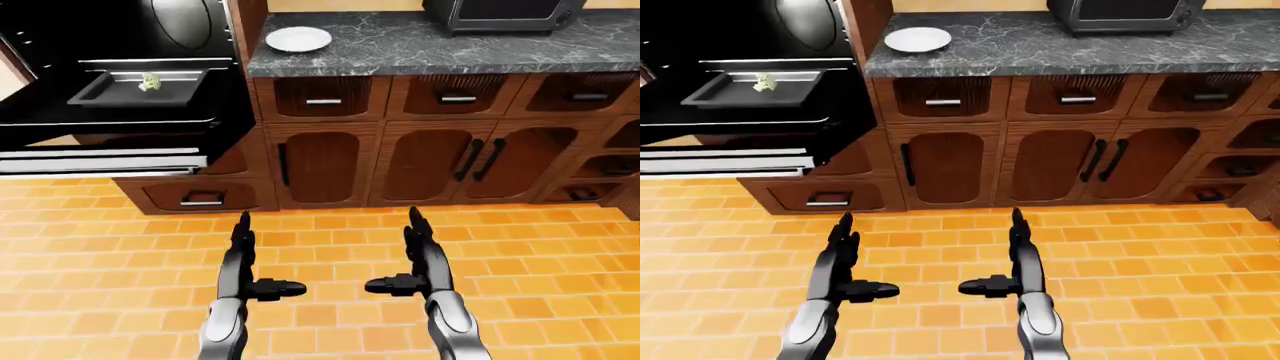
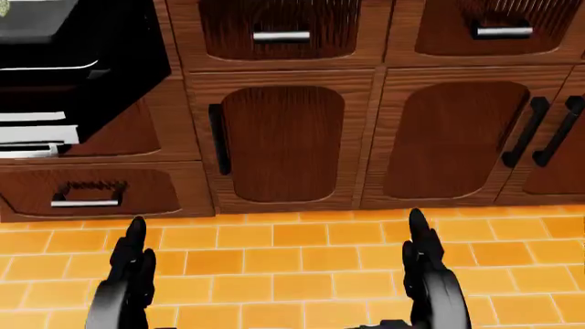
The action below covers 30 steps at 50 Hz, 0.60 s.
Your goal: Pick the broccoli from the oven and place it on the plate on the counter.
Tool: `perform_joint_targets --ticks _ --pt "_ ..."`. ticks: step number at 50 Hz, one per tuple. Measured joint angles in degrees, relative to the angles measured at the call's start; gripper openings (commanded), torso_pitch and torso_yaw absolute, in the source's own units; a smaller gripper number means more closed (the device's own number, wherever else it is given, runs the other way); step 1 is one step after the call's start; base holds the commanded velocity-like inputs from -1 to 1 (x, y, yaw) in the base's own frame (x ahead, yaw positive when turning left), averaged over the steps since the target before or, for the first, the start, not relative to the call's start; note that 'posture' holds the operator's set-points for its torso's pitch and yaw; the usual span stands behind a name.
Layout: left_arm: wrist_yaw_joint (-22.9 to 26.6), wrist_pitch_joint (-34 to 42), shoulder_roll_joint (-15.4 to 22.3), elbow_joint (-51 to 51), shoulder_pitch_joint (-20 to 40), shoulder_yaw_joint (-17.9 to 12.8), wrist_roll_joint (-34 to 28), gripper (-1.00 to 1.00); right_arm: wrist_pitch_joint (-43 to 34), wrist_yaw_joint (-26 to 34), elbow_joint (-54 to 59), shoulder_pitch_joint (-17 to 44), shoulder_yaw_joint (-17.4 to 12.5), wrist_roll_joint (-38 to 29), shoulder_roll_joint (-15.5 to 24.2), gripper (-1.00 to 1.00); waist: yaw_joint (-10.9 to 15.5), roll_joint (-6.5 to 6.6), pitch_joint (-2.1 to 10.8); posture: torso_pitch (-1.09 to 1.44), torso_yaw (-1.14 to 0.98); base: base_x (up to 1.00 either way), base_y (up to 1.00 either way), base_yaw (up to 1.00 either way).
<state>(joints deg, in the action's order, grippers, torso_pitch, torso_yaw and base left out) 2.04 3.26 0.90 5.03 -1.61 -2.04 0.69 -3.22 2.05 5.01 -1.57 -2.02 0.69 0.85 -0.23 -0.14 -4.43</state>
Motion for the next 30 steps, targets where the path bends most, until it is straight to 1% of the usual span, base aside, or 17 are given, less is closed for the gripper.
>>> perform_joint_targets --ticks 1,3,5,7,8,12,14,18,21,24,25,26,28,30 --pt "0.0 0.3 0.0 -1.4 0.1 0.0 0.1 1.0 0.1 0.1 -0.9 0.1 0.0 0.1 0.2 1.0 0.0 -0.23 0.52 0.0 0.0 0.0 0.0 0.0" --pt "-0.3 0.2 0.1 -5.3 1.5 0.0 0.0 1.0 0.9 0.1 -4.3 0.8 -0.4 0.0 0.4 1.0 0.3 -0.26 3.23 0.0 0.0 0.0 0.0 0.0" --pt "-0.4 -0.5 0.1 -6.3 2.1 0.2 -0.1 1.0 2.3 0.1 -4.2 1.2 -0.3 -0.1 0.3 1.0 0.3 -0.68 2.25 0.0 0.0 0.0 0.0 0.0" --pt "-0.3 0.3 0.0 -7.1 1.3 0.6 -0.3 1.0 2.7 0.2 -2.9 0.9 -0.1 -0.4 0.3 1.0 0.3 -0.6 3.13 0.0 0.0 0.0 0.0 0.0" --pt "-0.2 0.5 0.0 -6.7 1.5 0.7 -0.3 1.0 2.4 0.2 -2.4 0.8 -0.2 -0.5 0.4 1.0 0.4 -0.5 3.25 0.0 0.0 0.0 0.0 0.0" --pt "-0.2 3.2 0.0 -7.8 1.7 0.4 -0.5 1.0 -1.0 0.1 -4.7 0.6 0.0 -1.1 0.5 1.0 0.3 -0.25 3.05 0.0 0.0 0.0 0.0 0.0" --pt "-0.3 6.1 0.1 -10.8 2.0 0.4 -0.5 1.0 -3.4 0.1 -7.1 1.2 -0.2 -1.4 0.7 1.0 0.4 -0.25 3.09 0.0 0.0 0.0 0.0 0.0" --pt "-0.7 12.1 0.3 -18.3 4.3 0.5 -0.7 1.0 -8.2 0.5 -12.5 3.6 -0.6 -1.9 1.3 1.0 0.4 -0.35 3.71 0.0 0.0 0.0 0.0 0.0" --pt "-0.9 18.5 0.4 -25.1 7.1 0.6 -0.6 1.0 -13.0 1.0 -17.1 5.9 -1.2 -2.2 1.8 1.0 0.5 -0.38 4.16 0.0 0.0 0.0 0.0 0.0" --pt "-0.8 26.1 1.1 -30.8 11.3 -0.3 0.2 1.0 -18.9 1.6 -22.0 8.9 -2.3 -1.7 2.5 1.0 0.5 -0.35 4.37 0.0 0.0 0.0 0.0 0.0" --pt "-0.9 28.7 1.5 -32.4 13.0 -0.9 0.6 1.0 -21.0 1.7 -23.3 10.2 -2.7 -1.5 2.9 1.0 0.5 -0.33 4.37 0.0 0.0 0.27 0.0 0.0" --pt "-1.0 31.4 1.9 -33.5 14.5 -1.5 1.0 1.0 -23.3 1.7 -24.3 11.5 -3.0 -1.4 3.3 1.0 0.5 -0.2 3.95 0.0 0.0 0.62 0.0 0.0" --pt "-1.4 36.1 2.6 -36.3 16.9 -2.3 1.7 1.0 -27.0 1.8 -26.9 13.3 -3.4 -1.2 3.7 1.0 0.5 -0.18 1.8 0.0 0.0 0.64 0.0 0.0" --pt "-1.9 39.4 3.2 -39.4 18.8 -2.9 2.2 1.0 -29.5 1.8 -29.9 14.8 -3.3 -1.0 4.0 1.0 0.7 -0.95 0.81 0.0 0.0 0.65 0.0 0.0"
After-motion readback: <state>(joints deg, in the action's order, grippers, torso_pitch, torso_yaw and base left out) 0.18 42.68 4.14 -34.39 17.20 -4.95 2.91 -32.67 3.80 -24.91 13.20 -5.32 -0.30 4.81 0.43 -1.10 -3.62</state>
